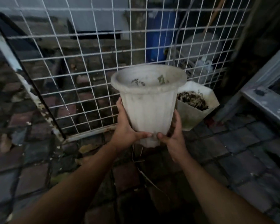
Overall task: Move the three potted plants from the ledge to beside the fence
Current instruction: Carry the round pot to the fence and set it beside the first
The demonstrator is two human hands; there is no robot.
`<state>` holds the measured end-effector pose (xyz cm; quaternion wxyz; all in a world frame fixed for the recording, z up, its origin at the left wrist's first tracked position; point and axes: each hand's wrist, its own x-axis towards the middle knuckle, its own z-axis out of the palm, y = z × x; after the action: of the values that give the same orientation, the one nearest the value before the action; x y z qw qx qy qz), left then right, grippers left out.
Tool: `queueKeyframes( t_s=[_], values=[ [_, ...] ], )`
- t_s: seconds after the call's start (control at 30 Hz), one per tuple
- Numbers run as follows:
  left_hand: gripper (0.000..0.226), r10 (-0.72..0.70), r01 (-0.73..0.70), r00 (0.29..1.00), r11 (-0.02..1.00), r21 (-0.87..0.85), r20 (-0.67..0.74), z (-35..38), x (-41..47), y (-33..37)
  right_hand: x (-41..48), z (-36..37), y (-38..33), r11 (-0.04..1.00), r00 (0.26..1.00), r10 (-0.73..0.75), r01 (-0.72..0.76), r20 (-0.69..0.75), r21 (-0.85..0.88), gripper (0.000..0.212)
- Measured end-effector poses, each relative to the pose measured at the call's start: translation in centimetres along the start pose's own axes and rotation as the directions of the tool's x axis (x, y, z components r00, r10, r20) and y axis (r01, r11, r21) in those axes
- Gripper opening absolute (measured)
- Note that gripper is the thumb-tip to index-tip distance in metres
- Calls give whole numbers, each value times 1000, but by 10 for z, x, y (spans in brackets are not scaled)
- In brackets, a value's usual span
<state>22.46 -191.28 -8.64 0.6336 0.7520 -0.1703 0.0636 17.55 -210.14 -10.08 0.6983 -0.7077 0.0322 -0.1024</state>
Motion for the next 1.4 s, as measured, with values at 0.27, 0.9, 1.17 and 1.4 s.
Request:
queueKeyframes(
  t_s=[0.27,0.9,1.17,1.4],
  values=[
    [159,21,-24,996,999,37,86,18,12,-6,-4,-17,18,998,998,55,-54,-23,37,109],
    [144,-63,47,993,986,161,96,-17,-28,-48,-2,20,46,976,984,176,-175,5,131,99],
    [89,-304,319,946,935,-152,113,-64,-42,-31,3,10,33,948,976,215,-216,30,232,71],
    [76,-327,336,941,869,-362,90,-89,13,42,6,30,-16,878,952,165,-23,-257,478,59]
  ],
)
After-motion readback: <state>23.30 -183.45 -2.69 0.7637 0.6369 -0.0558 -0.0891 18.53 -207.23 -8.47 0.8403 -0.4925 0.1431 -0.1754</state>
